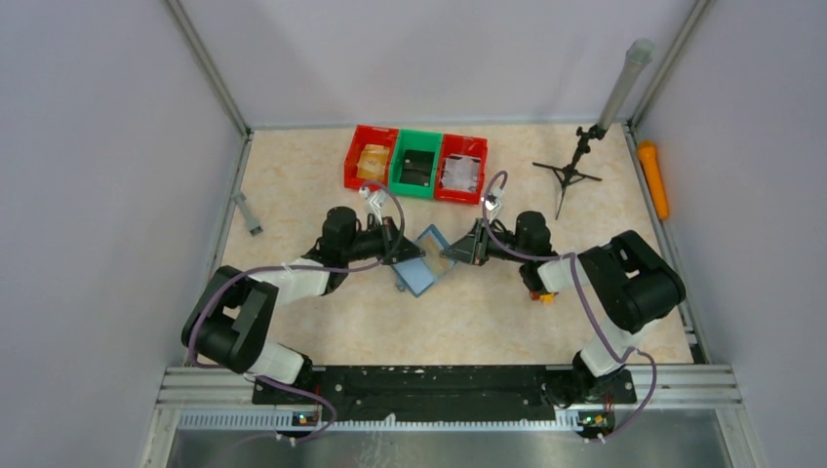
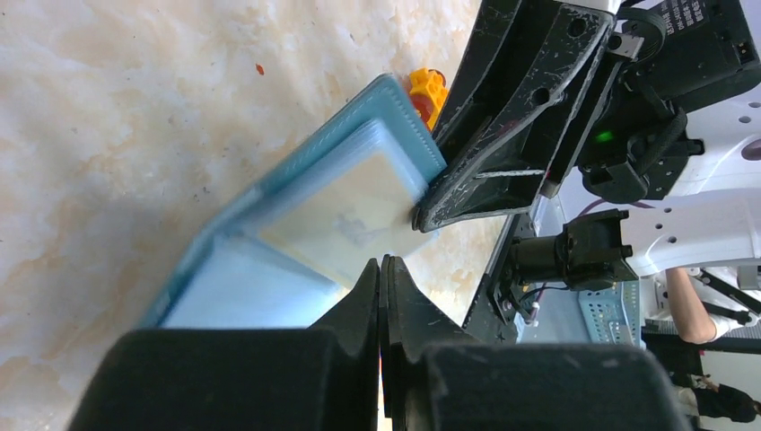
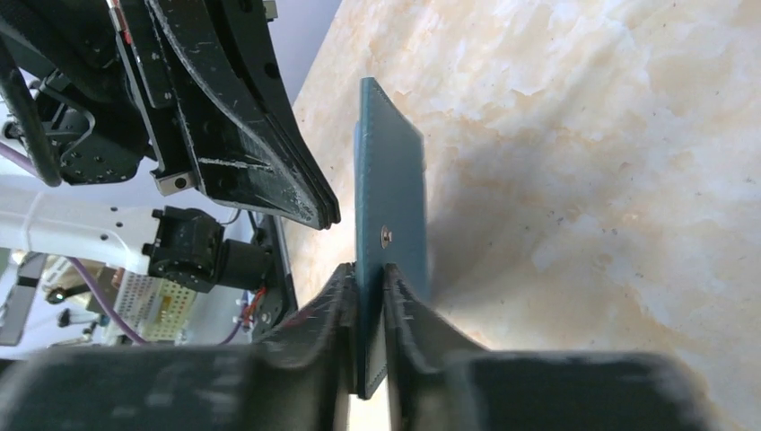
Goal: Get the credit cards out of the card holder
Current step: Remove the credit card from the card holder.
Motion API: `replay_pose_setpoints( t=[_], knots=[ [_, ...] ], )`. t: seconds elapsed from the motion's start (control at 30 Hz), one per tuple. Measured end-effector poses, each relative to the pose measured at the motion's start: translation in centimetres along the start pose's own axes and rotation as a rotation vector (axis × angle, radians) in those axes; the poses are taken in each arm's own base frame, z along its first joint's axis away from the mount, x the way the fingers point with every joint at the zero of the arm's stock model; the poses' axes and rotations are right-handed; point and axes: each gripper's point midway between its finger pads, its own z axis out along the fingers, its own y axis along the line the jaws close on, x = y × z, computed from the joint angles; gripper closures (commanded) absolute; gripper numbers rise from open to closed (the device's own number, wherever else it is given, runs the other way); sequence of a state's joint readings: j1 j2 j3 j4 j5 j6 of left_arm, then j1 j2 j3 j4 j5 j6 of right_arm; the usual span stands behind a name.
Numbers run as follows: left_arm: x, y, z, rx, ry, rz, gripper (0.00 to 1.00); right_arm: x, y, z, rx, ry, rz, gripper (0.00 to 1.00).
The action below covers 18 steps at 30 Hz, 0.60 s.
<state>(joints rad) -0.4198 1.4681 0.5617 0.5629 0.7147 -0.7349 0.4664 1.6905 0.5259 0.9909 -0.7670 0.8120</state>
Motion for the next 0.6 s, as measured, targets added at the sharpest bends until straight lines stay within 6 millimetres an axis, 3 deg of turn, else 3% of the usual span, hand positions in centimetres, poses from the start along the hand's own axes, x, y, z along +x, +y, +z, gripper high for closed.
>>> replay_pose_setpoints(
  t=[0.03,0.23,0.3,0.5,0.6],
  knots=[
    [-0.1,0.0,0.0,0.002,-0.004,0.003,1.00,0.0,0.0,0.0,0.000,0.000,0.000,0.99],
    [-0.6,0.6,-0.2,-0.022,-0.021,-0.006,0.97,-0.2,-0.3,-0.1,0.002,-0.008,0.010,1.00],
    [-0.4,1.2,-0.3,-0.048,-0.019,-0.017,0.90,-0.2,-0.6,-0.1,0.011,-0.008,0.017,1.00],
    [0.1,3.3,-0.6,-0.157,-0.017,-0.029,0.51,-0.4,-1.2,-0.2,0.028,-0.018,0.035,1.00],
    [-0.4,4.0,-1.2,-0.225,-0.049,-0.017,0.40,-1.0,-1.5,-0.6,0.036,-0.042,0.048,1.00]
  ],
)
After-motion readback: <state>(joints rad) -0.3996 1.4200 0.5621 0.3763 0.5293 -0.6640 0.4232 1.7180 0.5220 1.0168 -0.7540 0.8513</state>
